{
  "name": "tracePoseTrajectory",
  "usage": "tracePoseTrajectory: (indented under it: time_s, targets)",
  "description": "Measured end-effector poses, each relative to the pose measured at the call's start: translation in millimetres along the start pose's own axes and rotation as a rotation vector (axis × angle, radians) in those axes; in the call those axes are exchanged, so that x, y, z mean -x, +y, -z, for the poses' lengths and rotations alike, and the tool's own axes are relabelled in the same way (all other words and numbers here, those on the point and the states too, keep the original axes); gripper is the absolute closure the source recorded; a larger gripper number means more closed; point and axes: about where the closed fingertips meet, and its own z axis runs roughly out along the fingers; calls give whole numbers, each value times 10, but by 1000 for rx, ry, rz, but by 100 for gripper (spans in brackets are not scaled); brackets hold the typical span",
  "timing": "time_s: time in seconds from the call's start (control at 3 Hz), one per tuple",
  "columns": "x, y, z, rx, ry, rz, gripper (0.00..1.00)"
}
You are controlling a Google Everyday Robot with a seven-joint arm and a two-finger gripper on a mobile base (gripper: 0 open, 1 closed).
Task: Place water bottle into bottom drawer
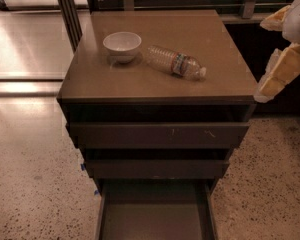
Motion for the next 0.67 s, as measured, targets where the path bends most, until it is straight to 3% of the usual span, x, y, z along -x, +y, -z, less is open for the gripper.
tracePoseTrajectory:
  time_s: [0.33, 0.67]
  targets:
    - [82, -466, -196, -4, -91, -9, 0]
    - [509, -926, -849, 75, -191, 1, 0]
